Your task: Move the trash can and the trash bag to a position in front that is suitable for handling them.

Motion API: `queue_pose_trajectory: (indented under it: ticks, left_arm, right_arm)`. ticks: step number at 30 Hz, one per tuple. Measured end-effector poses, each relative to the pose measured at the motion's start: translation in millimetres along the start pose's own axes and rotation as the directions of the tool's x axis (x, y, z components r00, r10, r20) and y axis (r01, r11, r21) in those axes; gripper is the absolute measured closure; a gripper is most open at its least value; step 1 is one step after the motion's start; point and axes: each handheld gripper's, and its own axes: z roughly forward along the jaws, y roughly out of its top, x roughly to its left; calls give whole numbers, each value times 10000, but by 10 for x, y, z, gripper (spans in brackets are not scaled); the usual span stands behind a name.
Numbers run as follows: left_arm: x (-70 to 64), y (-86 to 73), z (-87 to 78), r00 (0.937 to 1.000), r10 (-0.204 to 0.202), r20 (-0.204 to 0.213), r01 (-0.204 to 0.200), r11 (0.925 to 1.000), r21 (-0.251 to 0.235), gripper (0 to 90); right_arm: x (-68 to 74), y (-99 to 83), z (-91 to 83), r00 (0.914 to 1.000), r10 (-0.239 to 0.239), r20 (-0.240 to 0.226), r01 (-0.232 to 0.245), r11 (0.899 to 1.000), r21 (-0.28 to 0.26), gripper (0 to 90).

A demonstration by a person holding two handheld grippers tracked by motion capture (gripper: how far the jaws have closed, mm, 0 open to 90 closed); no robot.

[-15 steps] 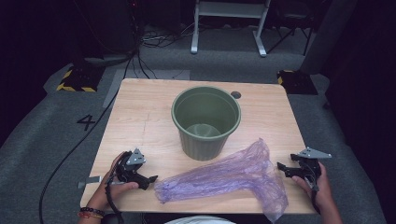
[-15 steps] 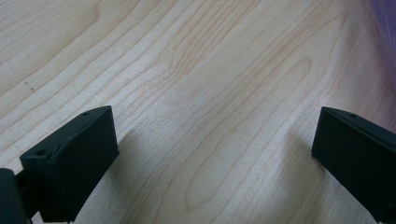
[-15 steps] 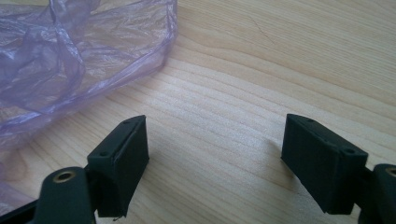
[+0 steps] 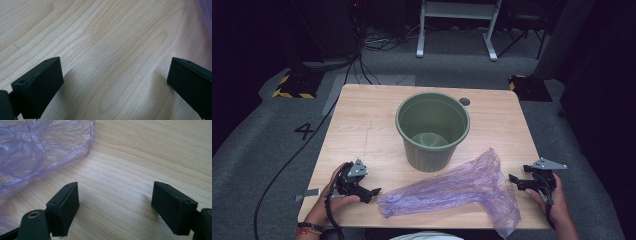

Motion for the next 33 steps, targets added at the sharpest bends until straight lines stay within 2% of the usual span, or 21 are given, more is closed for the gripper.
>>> queue_pose_trajectory:
  ticks: [3,6,13,14,20,23,28,31,33]
  left_arm:
    - [0,0,0,10000,0,-2,0,10000,-3,2]
    - [0,0,0,10000,0,-3,0,10000,-3,2]
    - [0,0,0,10000,1,-3,-1,10000,-2,1]
    - [0,0,0,10000,0,-1,0,10000,-3,2]
    - [0,0,0,10000,-3,-2,3,10000,-4,2]
    - [0,0,0,10000,1,-1,-1,10000,0,2]
    - [0,1,2,10000,-7,-7,7,10000,-3,1]
    - [-1,1,2,10000,-10,-11,10,10000,-6,2]
    - [-1,1,2,10000,-9,-10,9,10000,-5,1]
  right_arm:
    - [-6,-1,-20,9999,-11,-149,10,10000,-54,289]
    - [-6,5,-36,9995,172,-259,-180,9994,-304,287]
    - [56,94,-90,9988,-111,-485,72,9968,-799,279]
    - [91,129,-117,9977,-120,-664,54,9952,-974,280]
    - [225,218,-173,9932,-551,-1024,415,9905,-1307,287]
    - [308,262,-191,9915,-901,-940,754,9859,-1493,309]
    - [428,316,-224,9850,-1225,-1215,1008,9801,-1712,328]
    - [487,336,-248,9767,-1353,-1668,1035,9770,-1866,373]
    - [523,342,-241,9685,-1570,-1934,1229,9765,-1770,408]
